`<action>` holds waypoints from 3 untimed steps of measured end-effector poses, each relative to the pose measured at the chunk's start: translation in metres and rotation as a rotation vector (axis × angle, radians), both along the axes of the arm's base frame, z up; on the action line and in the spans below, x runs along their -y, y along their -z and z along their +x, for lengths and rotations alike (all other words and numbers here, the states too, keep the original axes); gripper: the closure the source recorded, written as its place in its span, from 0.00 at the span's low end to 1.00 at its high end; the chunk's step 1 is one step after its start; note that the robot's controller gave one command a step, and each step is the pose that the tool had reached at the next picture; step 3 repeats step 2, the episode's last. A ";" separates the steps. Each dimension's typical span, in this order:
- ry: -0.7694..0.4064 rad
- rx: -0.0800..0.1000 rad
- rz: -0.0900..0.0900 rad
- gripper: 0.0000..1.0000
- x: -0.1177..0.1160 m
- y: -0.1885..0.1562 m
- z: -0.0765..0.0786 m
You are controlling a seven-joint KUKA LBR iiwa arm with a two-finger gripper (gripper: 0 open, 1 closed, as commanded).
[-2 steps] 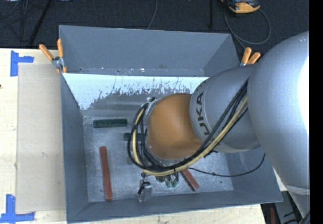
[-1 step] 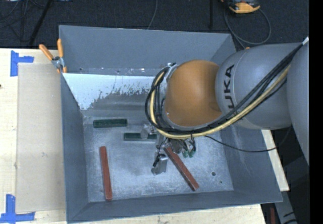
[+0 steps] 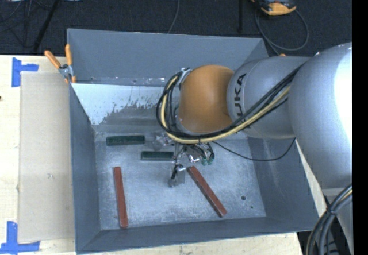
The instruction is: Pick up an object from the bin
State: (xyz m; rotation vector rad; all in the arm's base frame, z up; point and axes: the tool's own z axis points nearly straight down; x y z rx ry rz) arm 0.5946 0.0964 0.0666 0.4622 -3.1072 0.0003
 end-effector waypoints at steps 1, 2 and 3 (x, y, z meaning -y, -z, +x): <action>0.004 0.001 0.002 1.00 -0.001 -0.004 0.000; 0.005 0.011 0.002 1.00 -0.012 -0.236 -0.006; 0.005 0.011 0.002 1.00 -0.012 -0.236 -0.006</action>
Offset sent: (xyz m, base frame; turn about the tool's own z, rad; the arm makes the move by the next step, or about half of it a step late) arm 0.0000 0.0000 0.0000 0.0000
